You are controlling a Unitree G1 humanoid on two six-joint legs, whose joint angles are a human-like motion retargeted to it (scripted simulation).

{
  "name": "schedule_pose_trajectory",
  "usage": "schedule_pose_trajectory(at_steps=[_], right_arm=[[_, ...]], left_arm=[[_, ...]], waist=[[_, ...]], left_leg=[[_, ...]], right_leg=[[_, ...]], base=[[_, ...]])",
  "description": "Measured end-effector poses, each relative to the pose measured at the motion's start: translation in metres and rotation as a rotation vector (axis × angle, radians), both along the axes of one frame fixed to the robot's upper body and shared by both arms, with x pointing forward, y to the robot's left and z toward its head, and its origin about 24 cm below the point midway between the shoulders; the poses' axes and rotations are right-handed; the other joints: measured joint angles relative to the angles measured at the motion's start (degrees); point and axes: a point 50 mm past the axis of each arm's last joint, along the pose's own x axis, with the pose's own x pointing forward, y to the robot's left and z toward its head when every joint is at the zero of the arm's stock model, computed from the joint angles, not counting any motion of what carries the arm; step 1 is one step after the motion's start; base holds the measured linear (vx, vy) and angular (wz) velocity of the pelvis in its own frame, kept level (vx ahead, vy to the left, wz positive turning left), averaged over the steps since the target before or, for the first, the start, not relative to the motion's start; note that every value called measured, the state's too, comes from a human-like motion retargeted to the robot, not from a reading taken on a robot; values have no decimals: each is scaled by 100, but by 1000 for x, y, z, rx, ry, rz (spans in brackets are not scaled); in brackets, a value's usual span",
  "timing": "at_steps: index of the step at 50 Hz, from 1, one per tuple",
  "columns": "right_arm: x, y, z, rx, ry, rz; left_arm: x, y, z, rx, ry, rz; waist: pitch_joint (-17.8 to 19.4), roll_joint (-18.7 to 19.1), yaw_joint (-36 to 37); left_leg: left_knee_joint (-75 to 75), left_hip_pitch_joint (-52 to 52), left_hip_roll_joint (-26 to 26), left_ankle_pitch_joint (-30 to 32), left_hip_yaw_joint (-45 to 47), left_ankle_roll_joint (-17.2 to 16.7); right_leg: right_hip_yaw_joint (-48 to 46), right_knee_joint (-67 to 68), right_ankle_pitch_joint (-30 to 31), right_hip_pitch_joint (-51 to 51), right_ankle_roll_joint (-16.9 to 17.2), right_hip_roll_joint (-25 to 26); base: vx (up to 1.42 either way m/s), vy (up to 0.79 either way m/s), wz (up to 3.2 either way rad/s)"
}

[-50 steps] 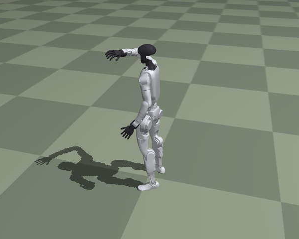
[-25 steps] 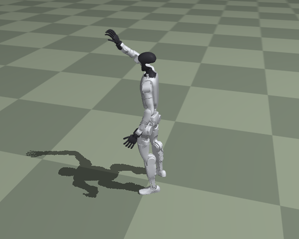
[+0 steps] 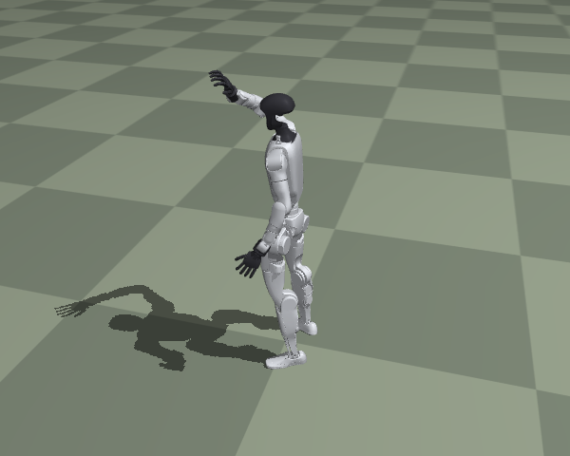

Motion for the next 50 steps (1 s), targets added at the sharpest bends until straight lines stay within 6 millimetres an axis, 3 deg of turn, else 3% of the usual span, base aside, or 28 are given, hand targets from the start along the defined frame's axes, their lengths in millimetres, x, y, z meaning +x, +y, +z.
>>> schedule_pose_trajectory(at_steps=[3, 7, 12, 15, 18, 20, 23, 27, 30, 33, 36, 37, 39, 43, 46, 50], right_arm=[[3, -8, -27, -125, 245, 12], [15, -55, -41, -119, 304, -219], [21, -132, -21, 32, 120, -643], [15, -152, -5, 94, 8, -782], [8, -137, 12, 112, -128, -761], [4, -111, 21, 97, -207, -670], [-6, -57, 24, 23, -240, -435], [-22, 9, 0, -162, -70, -73], [-29, 32, -27, -313, 182, 108], [-19, 24, -42, -359, 383, 61], [-4, -4, -42, -311, 446, -41], [2, -17, -40, -272, 435, -92], [17, -56, -25, -192, 253, -386], [29, -107, -2, 35, 115, -611], [29, -111, 6, 116, 25, -622], [20, -72, 3, 67, 3, -385]], left_arm=[[13, -1, 6, -32, -67, 19], [21, -1, 14, -43, -136, 37], [11, 7, 16, -12, -123, 16], [-2, 16, 13, 20, -56, 9], [-18, 25, 7, 57, 36, 24], [-28, 28, 3, 73, 95, 33], [-35, 27, -2, 77, 145, 25], [-28, 21, -2, 58, 117, 10], [-16, 17, 2, 31, 54, 26], [-6, 15, 5, -4, 2, 57], [0, 13, 7, -22, -40, 65], [1, 13, 8, -23, -51, 65], [-1, 17, 9, -2, -48, 63], [-11, 19, 6, 20, -6, 84], [-22, 21, 2, 44, 48, 80], [-33, 18, -3, 56, 105, 44]], waist=[[29, 18, 61], [51, 23, 138], [14, -84, 176], [-42, -203, 160], [-105, -288, 106], [-145, -300, 52], [-181, -236, -29], [-184, -117, -81], [-177, -66, -82], [-169, -53, -55], [-158, -35, -30], [-157, -38, -25], [-169, -96, -18], [-194, -142, -36], [-215, -186, -63], [-237, -192, -85]], left_leg=[[15, -14, -15, -8, -83, 19], [8, -20, -41, -2, -180, 20], [-14, -39, -60, 13, -226, -25], [-21, -61, -77, 15, -211, -26], [-20, -47, -68, 0, -156, -26], [-15, -29, -52, -12, -110, -25], [-3, -6, -17, -29, -47, -25], [17, 7, 27, -40, -11, -24], [31, 5, 46, -44, -31, -24], [39, 14, 43, -52, -82, -24], [38, 8, 28, -44, -144, -24], [36, 2, 19, -39, -166, -24], [20, -8, -8, -27, -194, -25], [3, -35, -46, -12, -202, -27], [-8, -28, -50, -9, -162, -27], [-10, 4, -21, -18, -74, -25]], right_leg=[[-75, 9, -24, 37, 0, -31], [-174, 14, -54, 85, 0, -69], [-235, 3, -67, 97, 0, -87], [-225, -8, -58, 72, 0, -94], [-173, -14, -53, 57, 0, -81], [-129, -16, -51, 49, 0, -62], [-70, -14, -46, 36, 0, -23], [-39, -7, -43, 28, 0, 23], [-60, 0, -51, 41, 0, 36], [-106, 9, -77, 78, 0, 19], [-167, 11, -93, 109, 0, -4], [-188, 11, -96, 117, 0, -14], [-220, 11, -104, 122, 0, -41], [-231, 1, -96, 104, 0, -72], [-192, -7, -87, 87, 0, -70], [-105, -15, -73, 66, 0, -32]], base=[[2, 2, 23], [2, 2, 21], [0, 0, 0], [0, 0, 0], [1, 0, -6], [2, -2, -20], [1, -2, -13], [0, 0, 0], [0, 0, 0], [0, 0, 0], [1, 1, 12], [0, 2, 20], [0, 0, 0], [0, 0, 0], [0, 0, 0], [1, -2, -20]])
